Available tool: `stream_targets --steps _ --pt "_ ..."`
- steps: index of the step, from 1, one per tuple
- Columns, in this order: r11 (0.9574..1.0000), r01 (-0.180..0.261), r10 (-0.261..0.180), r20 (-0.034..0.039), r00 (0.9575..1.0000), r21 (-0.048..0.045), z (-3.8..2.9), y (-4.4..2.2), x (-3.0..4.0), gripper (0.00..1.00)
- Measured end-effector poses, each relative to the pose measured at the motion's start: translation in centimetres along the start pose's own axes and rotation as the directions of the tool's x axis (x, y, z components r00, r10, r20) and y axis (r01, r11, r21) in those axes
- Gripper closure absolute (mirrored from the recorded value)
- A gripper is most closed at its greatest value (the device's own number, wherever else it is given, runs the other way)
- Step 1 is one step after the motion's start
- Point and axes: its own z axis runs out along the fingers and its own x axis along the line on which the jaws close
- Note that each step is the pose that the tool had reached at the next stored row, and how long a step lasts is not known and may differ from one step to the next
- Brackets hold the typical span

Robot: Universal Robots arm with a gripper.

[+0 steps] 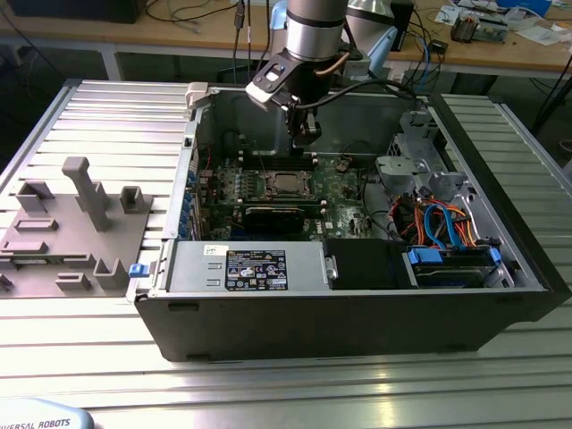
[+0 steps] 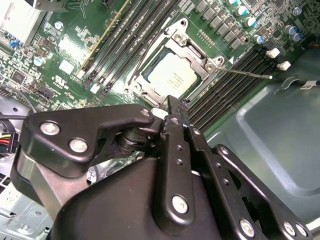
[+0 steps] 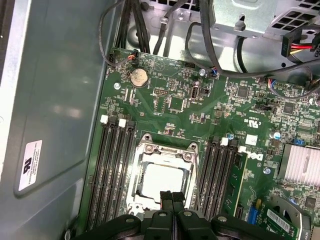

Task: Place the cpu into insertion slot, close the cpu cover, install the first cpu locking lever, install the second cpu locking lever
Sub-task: 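Install the first cpu locking lever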

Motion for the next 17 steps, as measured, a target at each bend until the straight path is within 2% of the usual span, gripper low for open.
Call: stream_targets --steps 17 --pt "0.9982 0.059 -0.059 0.0017 0.9982 -0.0008 0.0 0.0 0.0 0.89"
